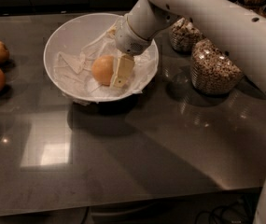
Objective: Pick orange from white bowl
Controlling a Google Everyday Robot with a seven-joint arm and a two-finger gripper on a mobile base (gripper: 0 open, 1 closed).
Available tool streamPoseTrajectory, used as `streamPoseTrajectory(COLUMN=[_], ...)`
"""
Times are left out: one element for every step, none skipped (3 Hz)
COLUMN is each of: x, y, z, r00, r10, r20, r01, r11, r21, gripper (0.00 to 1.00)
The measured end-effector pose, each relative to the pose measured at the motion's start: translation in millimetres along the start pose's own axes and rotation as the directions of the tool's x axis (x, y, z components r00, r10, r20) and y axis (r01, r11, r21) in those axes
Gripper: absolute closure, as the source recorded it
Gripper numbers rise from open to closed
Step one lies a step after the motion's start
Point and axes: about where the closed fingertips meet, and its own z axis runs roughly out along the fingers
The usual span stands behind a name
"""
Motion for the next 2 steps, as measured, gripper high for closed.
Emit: streamPoseTrajectory(x=[4.1,6.3], y=[-3.5,-3.2], z=[17.8,22.4], r00=[0.999,0.999], r10=[-0.037,-0.033], r20=[0.0,-0.002], r01=[0.037,0.033], r11=[0.9993,0.9994], r21=[-0.005,-0.014], gripper=[0.0,0.0])
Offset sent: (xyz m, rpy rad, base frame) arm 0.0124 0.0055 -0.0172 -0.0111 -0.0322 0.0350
